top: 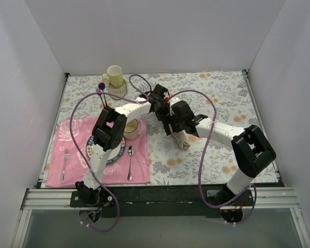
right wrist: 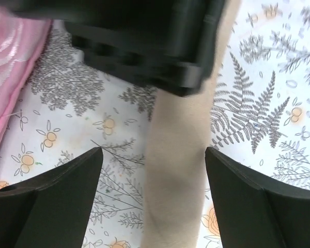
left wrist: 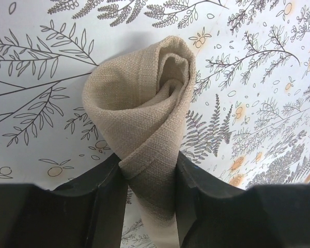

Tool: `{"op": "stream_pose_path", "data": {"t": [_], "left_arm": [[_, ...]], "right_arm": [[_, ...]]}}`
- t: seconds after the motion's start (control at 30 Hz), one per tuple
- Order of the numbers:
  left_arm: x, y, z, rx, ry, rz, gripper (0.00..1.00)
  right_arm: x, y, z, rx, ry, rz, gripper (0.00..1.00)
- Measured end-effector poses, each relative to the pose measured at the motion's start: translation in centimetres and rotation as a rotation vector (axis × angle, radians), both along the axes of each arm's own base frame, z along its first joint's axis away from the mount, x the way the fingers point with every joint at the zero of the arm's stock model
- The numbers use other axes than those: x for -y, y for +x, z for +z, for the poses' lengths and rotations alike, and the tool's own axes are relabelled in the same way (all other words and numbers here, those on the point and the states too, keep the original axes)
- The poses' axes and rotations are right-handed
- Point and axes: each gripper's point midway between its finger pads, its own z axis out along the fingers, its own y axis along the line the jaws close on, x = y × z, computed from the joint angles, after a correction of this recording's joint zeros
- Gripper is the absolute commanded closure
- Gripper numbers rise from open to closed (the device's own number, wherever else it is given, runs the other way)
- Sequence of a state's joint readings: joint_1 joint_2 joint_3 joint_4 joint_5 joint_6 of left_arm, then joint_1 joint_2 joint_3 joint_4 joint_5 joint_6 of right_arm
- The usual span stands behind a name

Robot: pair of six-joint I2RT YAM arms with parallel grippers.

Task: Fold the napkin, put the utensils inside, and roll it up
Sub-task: Roll the napkin with the utensil

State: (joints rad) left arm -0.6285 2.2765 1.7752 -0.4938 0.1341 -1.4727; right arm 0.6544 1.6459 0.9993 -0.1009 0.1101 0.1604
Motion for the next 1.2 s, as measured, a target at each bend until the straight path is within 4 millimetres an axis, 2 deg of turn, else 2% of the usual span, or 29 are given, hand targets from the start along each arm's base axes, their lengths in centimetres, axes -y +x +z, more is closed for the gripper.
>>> {"op": "stream_pose_path", "data": {"t": [0.1, 0.27, 0.4, 0.53, 0.63, 0.7, 0.8, 0.9, 1.0, 1.03, 1.13, 1.17, 1.2], "left_arm": [[0.1, -0.1, 0.0, -0.004, -0.005, -0.004, 0.65], [-0.2, -0.1, 0.1, -0.028, -0.022, -0.004, 0.65], [-0.6, 0.0, 0.1, -0.047, -0.037, 0.001, 0.65], [-0.5, 0.0, 0.1, -0.059, -0.051, 0.000, 0.65], [-0.4, -0.1, 0.1, -0.064, -0.058, -0.002, 0.65], [-0.4, -0.1, 0.1, -0.069, -0.062, -0.001, 0.65], [-0.4, -0.2, 0.1, -0.073, -0.067, -0.001, 0.65], [-0.3, -0.3, 0.1, -0.077, -0.073, -0.005, 0.65], [-0.2, -0.4, 0.1, -0.081, -0.082, -0.012, 0.64], [-0.2, -0.4, 0.1, -0.083, -0.085, -0.013, 0.64], [-0.1, -0.5, 0.1, -0.085, -0.093, -0.016, 0.55], [0.0, -0.5, 0.1, -0.085, -0.096, -0.018, 0.44], [0.1, -0.4, 0.2, -0.084, -0.105, -0.017, 0.38]], "right_arm": [[-1.4, -0.2, 0.8, 0.087, -0.096, 0.011, 0.10], [-0.8, 2.5, 0.2, 0.180, -0.266, -0.081, 0.12], [0.1, 3.1, -0.9, 0.200, -0.347, -0.117, 0.17], [0.0, 3.3, -1.1, 0.207, -0.346, -0.122, 0.27], [-0.1, 3.3, -1.2, 0.207, -0.335, -0.122, 0.29], [-0.3, 3.3, -1.5, 0.197, -0.318, -0.116, 0.29], [-0.4, 3.5, -1.9, 0.178, -0.285, -0.105, 0.21], [-0.4, 3.3, -2.5, 0.156, -0.261, -0.089, 0.23], [0.1, 2.9, -3.5, 0.120, -0.266, -0.081, 0.29], [0.1, 3.0, -3.6, 0.118, -0.259, -0.085, 0.36], [0.2, 3.1, -3.8, 0.109, -0.249, -0.088, 0.44], [0.3, 3.1, -3.8, 0.105, -0.246, -0.091, 0.45], [0.4, 3.1, -3.9, 0.104, -0.242, -0.092, 0.47]]}}
